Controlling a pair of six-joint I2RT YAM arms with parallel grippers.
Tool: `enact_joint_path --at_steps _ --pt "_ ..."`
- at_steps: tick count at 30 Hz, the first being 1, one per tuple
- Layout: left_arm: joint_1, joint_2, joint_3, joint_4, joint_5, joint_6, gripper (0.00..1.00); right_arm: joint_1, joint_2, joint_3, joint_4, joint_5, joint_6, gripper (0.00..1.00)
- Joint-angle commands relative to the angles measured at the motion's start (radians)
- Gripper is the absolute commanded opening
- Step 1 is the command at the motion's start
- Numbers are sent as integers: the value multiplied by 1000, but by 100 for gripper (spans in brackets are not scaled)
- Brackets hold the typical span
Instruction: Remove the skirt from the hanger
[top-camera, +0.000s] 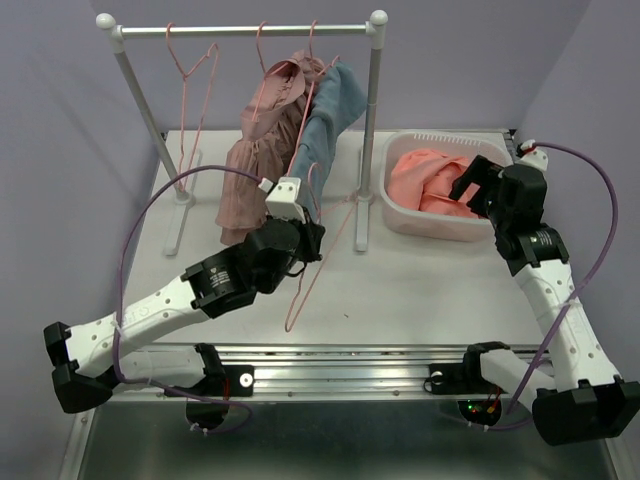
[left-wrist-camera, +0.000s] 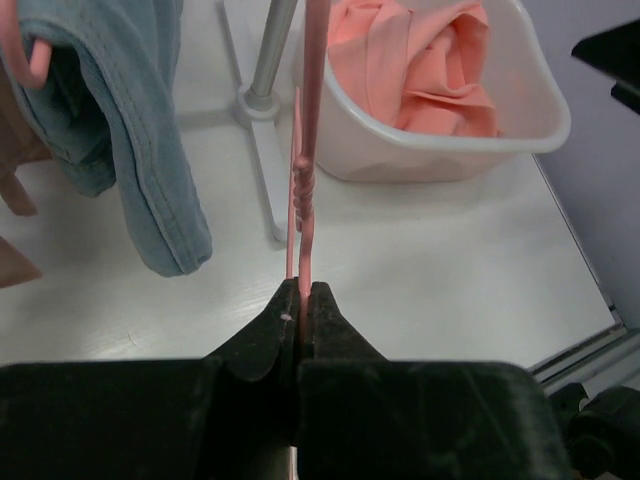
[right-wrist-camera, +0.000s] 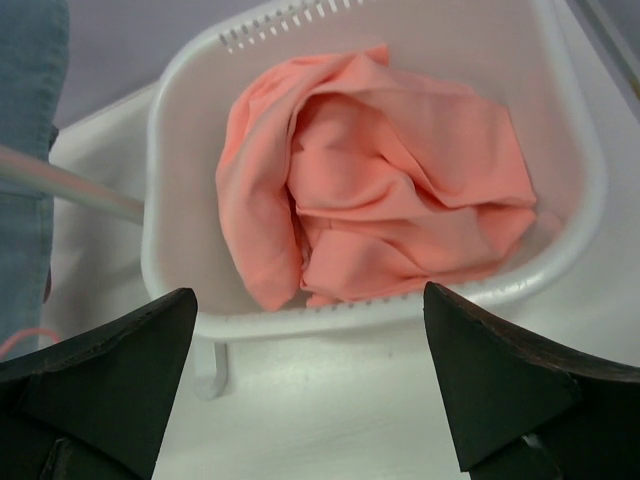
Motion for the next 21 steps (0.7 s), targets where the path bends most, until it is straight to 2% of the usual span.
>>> enact_joint_path --at_steps 1,7,10,13,21 --pt "-6 47 148 12 -100 66 0 -5 -66 -45 -59 -47 25 100" --pt "-11 197 337 3 -245 170 0 -5 -115 -79 -71 -67 14 100" --pt "-8 280 489 18 -318 237 0 -5 -119 -85 -79 -58 23 100" --pt "21 332 549 86 -293 342 0 -5 -121 -91 -86 -49 26 100" --pt "158 582 891 72 -285 507 0 -5 -150 -82 -94 -61 14 100"
